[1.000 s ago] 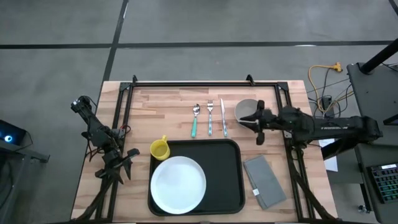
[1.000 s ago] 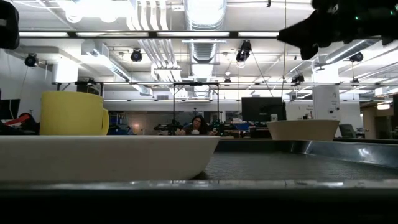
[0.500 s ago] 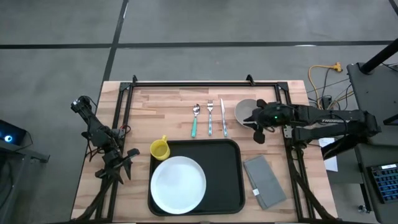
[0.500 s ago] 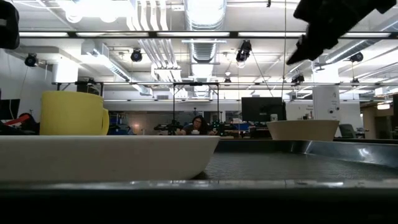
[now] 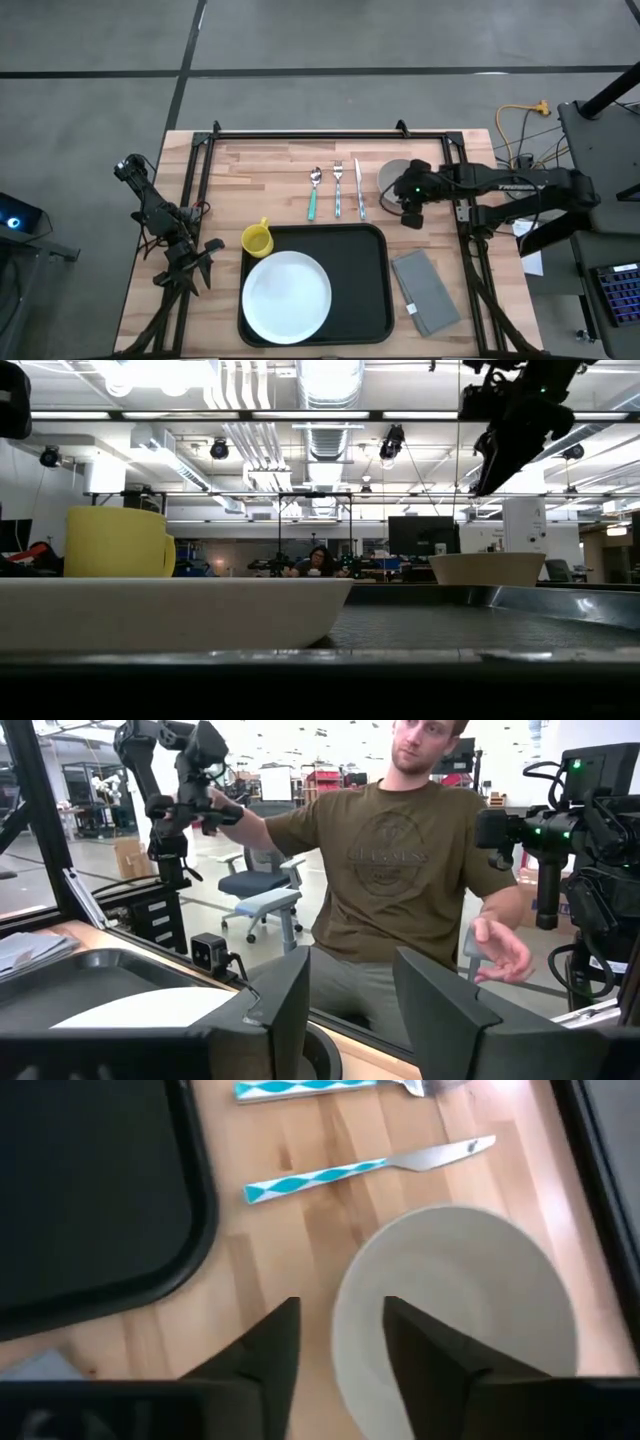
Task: Set up tray
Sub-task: Put the gray bowl on the white plate
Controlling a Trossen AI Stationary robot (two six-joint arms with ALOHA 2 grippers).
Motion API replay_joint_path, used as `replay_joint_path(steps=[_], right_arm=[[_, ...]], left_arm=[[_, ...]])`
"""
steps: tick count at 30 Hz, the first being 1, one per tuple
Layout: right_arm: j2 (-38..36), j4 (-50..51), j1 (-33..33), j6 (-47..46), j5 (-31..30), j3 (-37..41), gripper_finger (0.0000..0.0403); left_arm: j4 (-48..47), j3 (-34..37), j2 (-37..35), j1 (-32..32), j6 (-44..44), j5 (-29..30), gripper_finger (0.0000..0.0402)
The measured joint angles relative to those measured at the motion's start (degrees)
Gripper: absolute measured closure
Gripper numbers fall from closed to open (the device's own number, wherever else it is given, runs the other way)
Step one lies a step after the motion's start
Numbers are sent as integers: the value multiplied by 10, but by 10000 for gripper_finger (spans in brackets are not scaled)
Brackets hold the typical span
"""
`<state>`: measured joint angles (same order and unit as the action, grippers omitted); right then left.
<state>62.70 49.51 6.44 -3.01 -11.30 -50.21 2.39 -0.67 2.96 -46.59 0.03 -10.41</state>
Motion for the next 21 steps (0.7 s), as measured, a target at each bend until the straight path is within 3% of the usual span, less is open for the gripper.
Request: replay_joint_path(steps=[4,8,21], right_arm=[[29,0,0,2,-23,-1,195],[54,1,0,-7,-22,11,169],[119,-7,0,-15,-22,35,188]], left_arm=[[0,0,0,0,0,0,269],[0,0,0,0,0,0,269],[0,0,0,0,0,0,269]])
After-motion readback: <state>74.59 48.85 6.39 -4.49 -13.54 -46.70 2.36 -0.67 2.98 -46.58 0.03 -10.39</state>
